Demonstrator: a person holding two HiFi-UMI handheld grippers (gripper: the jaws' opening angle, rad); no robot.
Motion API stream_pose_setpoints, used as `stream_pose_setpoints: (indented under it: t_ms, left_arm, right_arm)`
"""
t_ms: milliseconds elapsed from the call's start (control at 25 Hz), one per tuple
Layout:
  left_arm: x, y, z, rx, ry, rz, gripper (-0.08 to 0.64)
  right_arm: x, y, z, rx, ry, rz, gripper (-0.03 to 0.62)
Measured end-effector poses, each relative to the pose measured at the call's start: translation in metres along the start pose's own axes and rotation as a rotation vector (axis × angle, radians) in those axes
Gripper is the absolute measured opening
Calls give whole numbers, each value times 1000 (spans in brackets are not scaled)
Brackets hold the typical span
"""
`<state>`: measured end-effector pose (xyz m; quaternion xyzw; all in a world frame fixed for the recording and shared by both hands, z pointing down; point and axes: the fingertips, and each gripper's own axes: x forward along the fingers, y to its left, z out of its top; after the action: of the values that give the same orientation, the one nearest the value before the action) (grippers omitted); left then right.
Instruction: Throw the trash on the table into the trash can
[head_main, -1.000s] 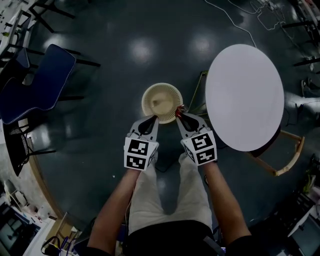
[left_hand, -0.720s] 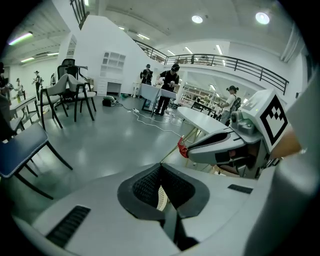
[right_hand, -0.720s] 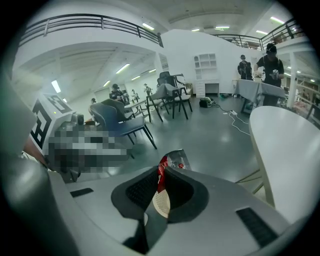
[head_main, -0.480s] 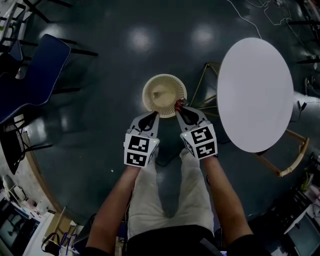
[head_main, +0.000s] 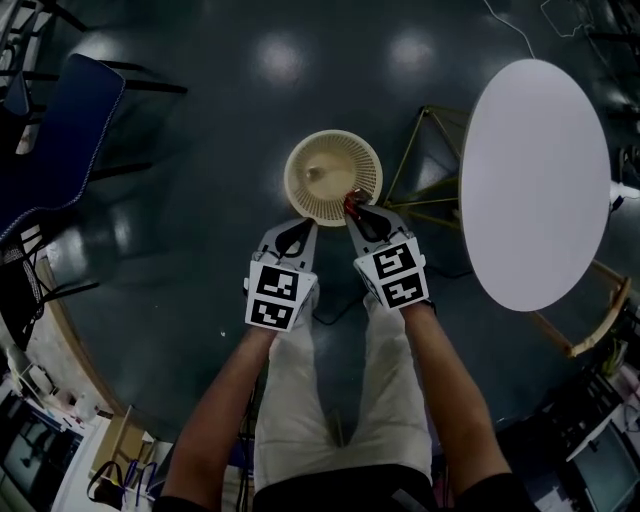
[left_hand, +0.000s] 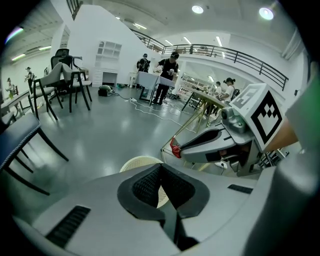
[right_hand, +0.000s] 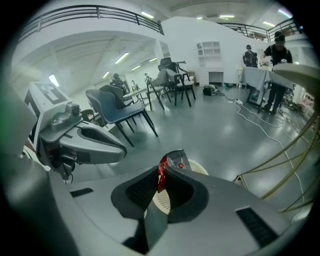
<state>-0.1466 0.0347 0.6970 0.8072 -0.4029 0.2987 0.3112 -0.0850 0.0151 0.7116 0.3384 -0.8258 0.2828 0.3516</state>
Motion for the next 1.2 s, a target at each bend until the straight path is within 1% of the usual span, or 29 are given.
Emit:
stream_pose_setpoints:
  t_ms: [440, 600, 720, 800, 920, 1040, 1080, 1120, 1200]
  left_arm:
    - [57, 25, -35, -13, 26, -10, 15]
    - [71, 37, -51, -19, 38, -10, 15]
    - [79, 50, -55, -29, 39, 2, 15]
    - [83, 55, -56, -20, 42, 6, 15]
    - [89, 59, -59, -13, 51, 5, 15]
    - [94, 62, -64, -17, 58, 1, 15]
    - [95, 63, -66, -20, 60, 0, 15]
    - [96, 64, -68, -21, 64, -1, 15]
    - [98, 64, -73, -20, 73, -3, 15]
  right_arm:
    - [64, -20, -33, -10, 47, 11, 54]
    - [86, -19, -50, -17, 64, 33, 54]
    - [100, -18, -63, -26, 98, 48, 55]
    - [109, -24, -68, -30, 108, 27, 55]
    - [120, -36, -72, -37, 120, -30, 57]
    - [130, -43, -75, -10, 109, -47, 57]
    - [133, -44, -75, -1, 104, -49, 65]
    - [135, -44, -77, 2, 102, -51, 88]
    - [140, -43, -81, -1, 114, -49, 162]
